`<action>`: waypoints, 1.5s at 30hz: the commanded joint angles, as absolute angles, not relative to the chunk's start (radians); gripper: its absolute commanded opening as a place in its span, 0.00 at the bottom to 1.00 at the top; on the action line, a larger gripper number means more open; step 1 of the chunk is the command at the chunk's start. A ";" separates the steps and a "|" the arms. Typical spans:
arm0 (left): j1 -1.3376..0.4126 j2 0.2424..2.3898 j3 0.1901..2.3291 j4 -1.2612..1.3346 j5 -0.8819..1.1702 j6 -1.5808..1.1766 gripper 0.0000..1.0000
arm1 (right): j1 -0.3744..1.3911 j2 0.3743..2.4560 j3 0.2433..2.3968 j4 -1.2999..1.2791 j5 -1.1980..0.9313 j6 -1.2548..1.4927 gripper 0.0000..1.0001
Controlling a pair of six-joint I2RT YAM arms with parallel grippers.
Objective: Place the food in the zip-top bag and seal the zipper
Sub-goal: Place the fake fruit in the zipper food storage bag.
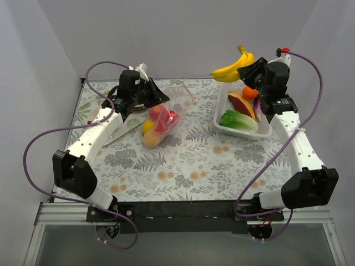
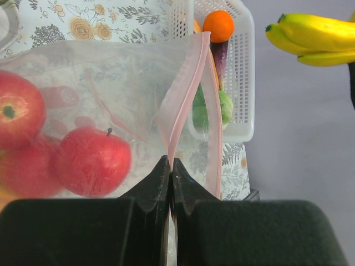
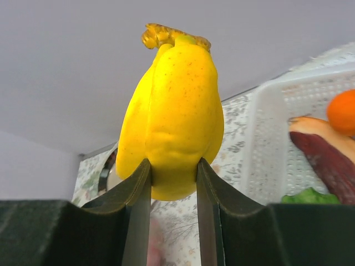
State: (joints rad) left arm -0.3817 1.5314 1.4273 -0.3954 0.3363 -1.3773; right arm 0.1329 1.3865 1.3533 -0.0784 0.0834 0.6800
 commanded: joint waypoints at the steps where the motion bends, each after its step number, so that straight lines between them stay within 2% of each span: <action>1: -0.377 1.529 1.466 -0.384 0.333 -1.381 0.00 | 0.260 1.304 1.416 -0.014 0.040 0.585 0.12; 7: -0.377 1.532 1.466 -0.385 0.328 -1.384 0.00 | 0.492 1.284 1.437 -0.023 0.120 0.516 0.12; 13: -0.377 1.532 1.467 -0.385 0.327 -1.385 0.00 | 0.616 1.313 1.466 -0.112 0.221 0.494 0.12; 19: -0.377 1.526 1.460 -0.387 0.327 -1.387 0.00 | 0.672 1.348 1.474 -0.133 0.256 0.479 0.12; 32: -0.377 1.523 1.467 -0.390 0.325 -1.385 0.00 | 0.770 1.410 1.502 -0.199 0.503 0.399 0.12; 45: -0.379 1.543 1.477 -0.380 0.356 -1.405 0.00 | 0.848 1.457 1.477 -0.117 0.523 0.407 0.12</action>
